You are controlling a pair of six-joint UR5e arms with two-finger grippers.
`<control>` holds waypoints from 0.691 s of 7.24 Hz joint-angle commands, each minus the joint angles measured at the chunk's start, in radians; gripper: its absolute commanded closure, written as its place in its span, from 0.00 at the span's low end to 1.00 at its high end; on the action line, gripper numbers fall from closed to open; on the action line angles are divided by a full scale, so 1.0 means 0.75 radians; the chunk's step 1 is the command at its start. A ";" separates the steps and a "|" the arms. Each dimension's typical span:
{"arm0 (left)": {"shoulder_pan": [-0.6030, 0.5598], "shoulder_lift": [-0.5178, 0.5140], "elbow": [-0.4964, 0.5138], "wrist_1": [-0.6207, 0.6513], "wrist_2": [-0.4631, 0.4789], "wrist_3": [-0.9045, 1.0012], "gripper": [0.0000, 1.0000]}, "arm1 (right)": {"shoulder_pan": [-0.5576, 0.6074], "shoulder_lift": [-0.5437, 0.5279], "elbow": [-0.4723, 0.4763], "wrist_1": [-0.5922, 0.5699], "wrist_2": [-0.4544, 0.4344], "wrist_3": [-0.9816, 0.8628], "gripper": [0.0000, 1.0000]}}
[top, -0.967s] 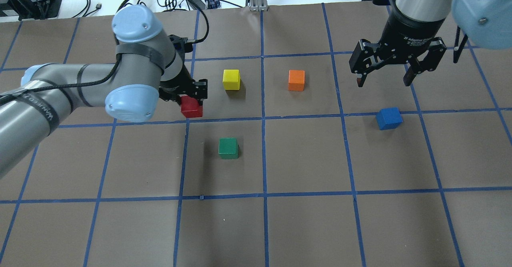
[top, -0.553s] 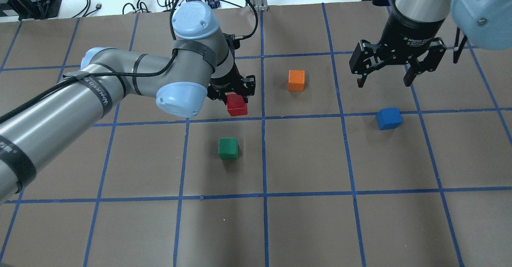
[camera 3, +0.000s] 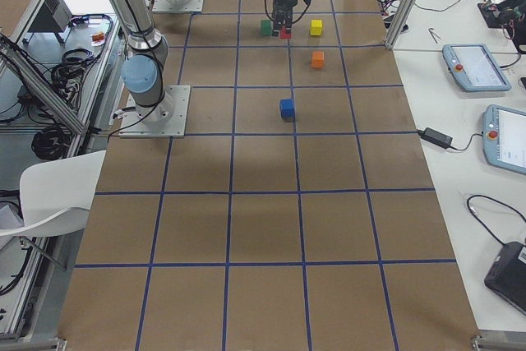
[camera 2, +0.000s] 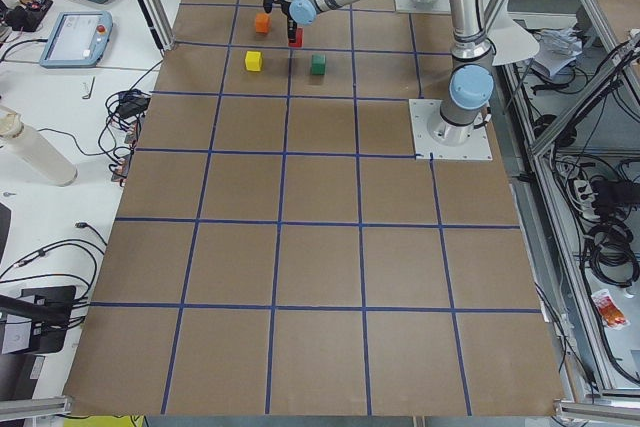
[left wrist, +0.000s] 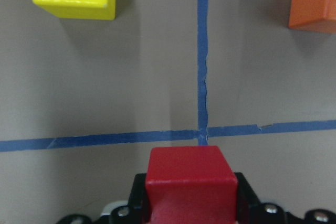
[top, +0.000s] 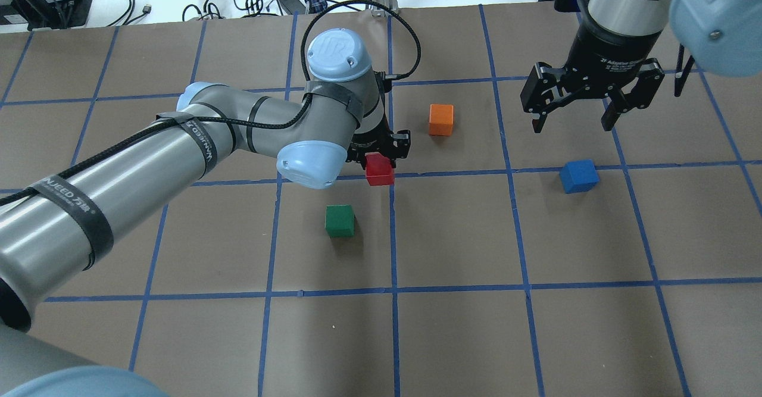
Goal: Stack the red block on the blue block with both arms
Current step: 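Open the left gripper, releasing the red cube near the center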
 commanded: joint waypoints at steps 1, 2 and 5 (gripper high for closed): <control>-0.012 -0.025 -0.011 0.030 -0.007 -0.074 0.00 | -0.001 -0.001 0.003 0.000 0.000 0.000 0.00; -0.012 -0.029 -0.001 0.032 -0.007 -0.119 0.00 | -0.001 -0.001 0.003 0.000 -0.002 0.000 0.00; 0.053 0.052 0.044 0.005 -0.005 -0.103 0.00 | -0.001 -0.001 0.003 0.000 -0.002 0.002 0.00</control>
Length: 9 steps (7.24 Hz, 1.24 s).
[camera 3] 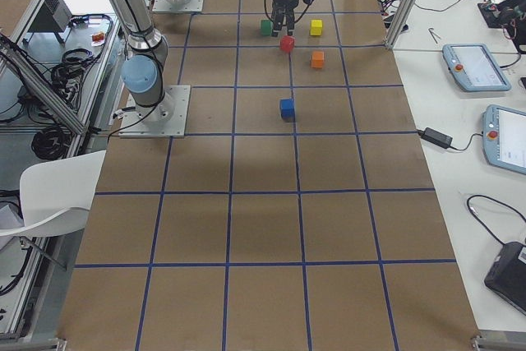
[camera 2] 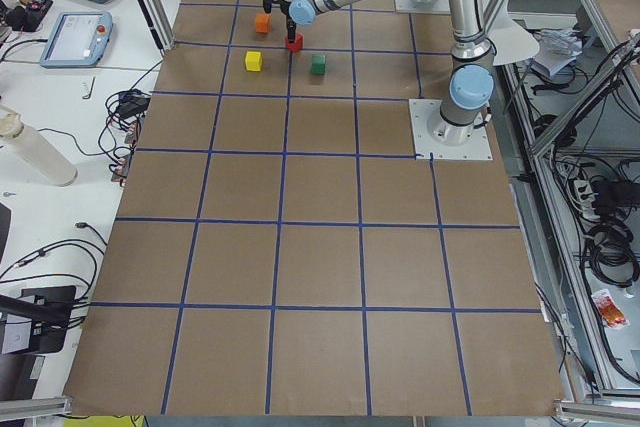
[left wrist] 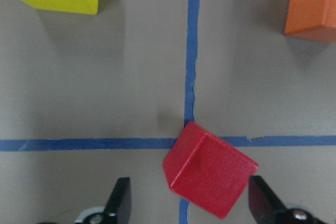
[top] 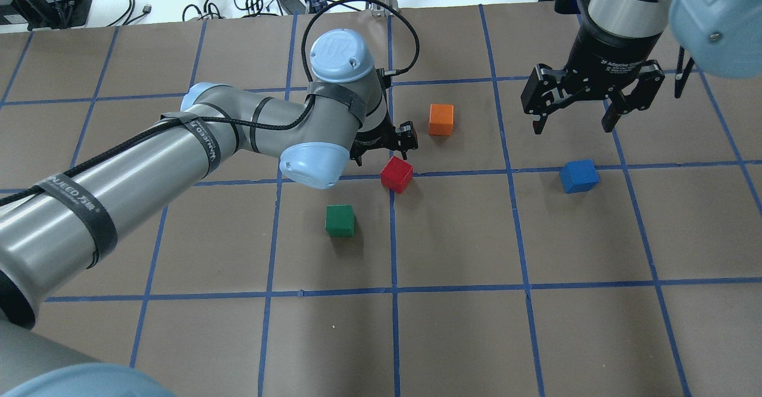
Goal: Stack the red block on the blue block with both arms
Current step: 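Open the left gripper, releasing the red cube near the center, then raise the left arm back while the right arm moves toward the red cube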
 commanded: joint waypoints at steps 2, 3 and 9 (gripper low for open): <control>0.184 0.144 0.160 -0.358 0.007 0.256 0.00 | 0.001 0.002 0.004 0.008 0.002 0.010 0.00; 0.290 0.201 0.231 -0.548 0.014 0.409 0.00 | 0.001 0.002 0.018 0.002 0.002 0.024 0.00; 0.459 0.621 0.263 -1.041 0.104 0.545 0.00 | 0.069 0.123 0.033 -0.238 0.137 0.389 0.00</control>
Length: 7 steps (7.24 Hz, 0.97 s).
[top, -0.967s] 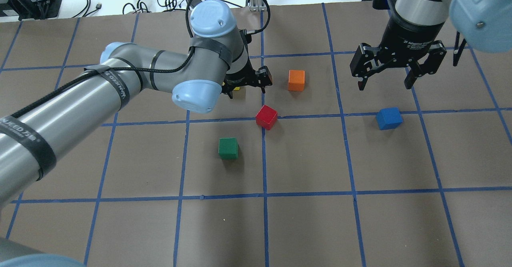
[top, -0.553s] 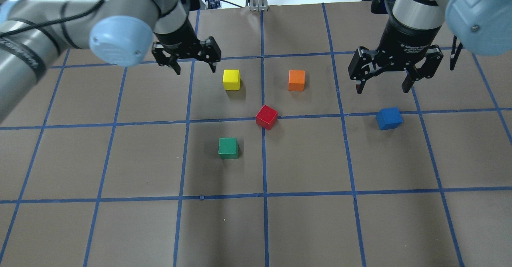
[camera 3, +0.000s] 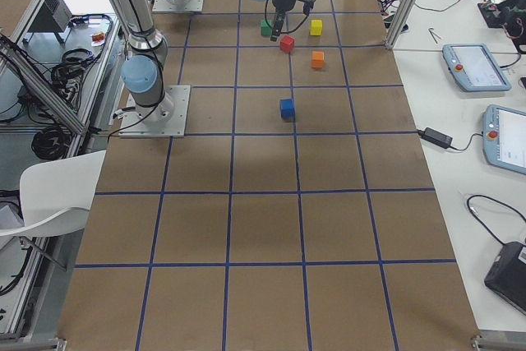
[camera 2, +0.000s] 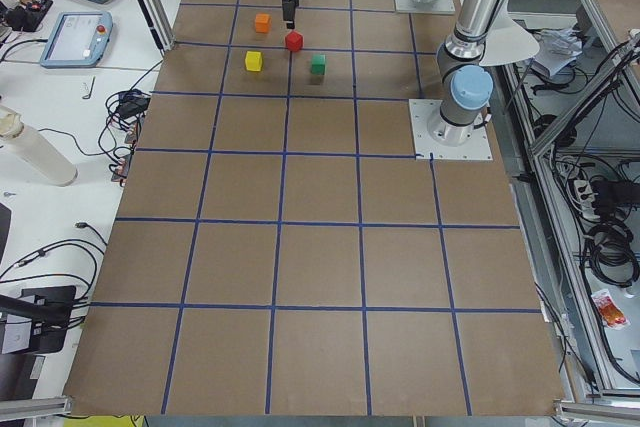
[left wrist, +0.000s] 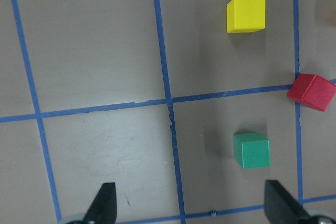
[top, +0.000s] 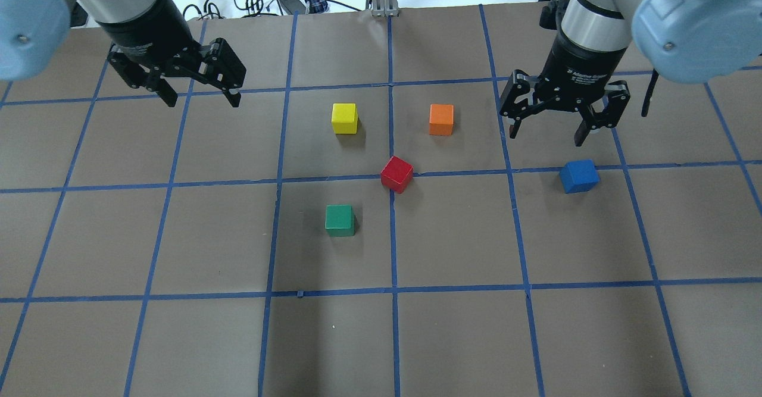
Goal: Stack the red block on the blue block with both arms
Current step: 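Raise the left arm back while the right arm moves toward the red cube, then lower the right gripper over the red cube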
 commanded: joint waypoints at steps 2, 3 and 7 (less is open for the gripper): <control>0.005 0.092 -0.005 -0.079 0.131 -0.119 0.00 | 0.162 0.117 -0.002 -0.183 0.034 0.255 0.00; 0.005 0.086 -0.009 -0.075 0.107 -0.123 0.00 | 0.233 0.157 -0.002 -0.278 0.030 0.373 0.00; 0.001 0.084 -0.022 -0.062 0.061 -0.121 0.00 | 0.359 0.348 -0.004 -0.461 0.036 0.452 0.00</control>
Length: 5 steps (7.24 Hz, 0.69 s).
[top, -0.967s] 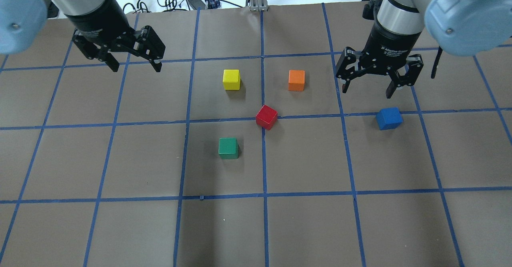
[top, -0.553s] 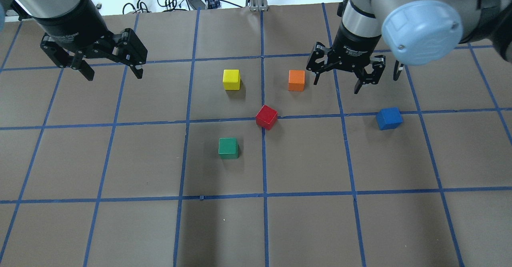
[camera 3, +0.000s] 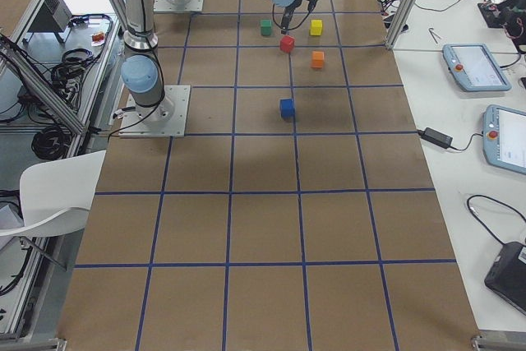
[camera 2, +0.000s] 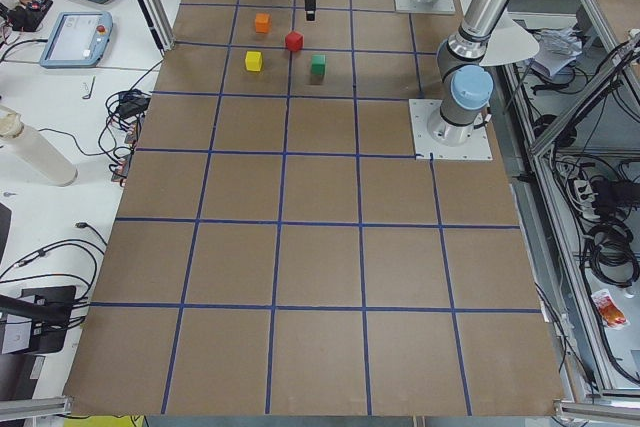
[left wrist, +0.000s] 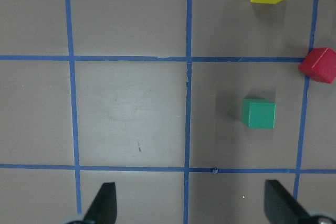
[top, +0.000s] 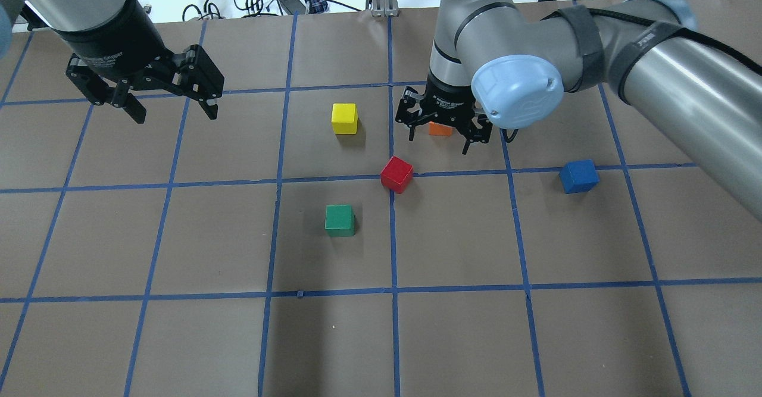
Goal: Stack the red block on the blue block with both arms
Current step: 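Lower the right gripper over the red cube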
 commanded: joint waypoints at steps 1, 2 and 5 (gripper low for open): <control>0.000 0.002 -0.002 0.002 -0.001 0.000 0.00 | 0.047 0.091 -0.006 -0.074 0.000 0.084 0.00; 0.002 0.004 -0.004 0.002 0.001 0.015 0.00 | 0.047 0.140 -0.006 -0.145 -0.004 0.099 0.00; 0.006 0.006 -0.004 0.002 -0.001 -0.008 0.00 | 0.053 0.204 -0.006 -0.213 0.047 0.171 0.00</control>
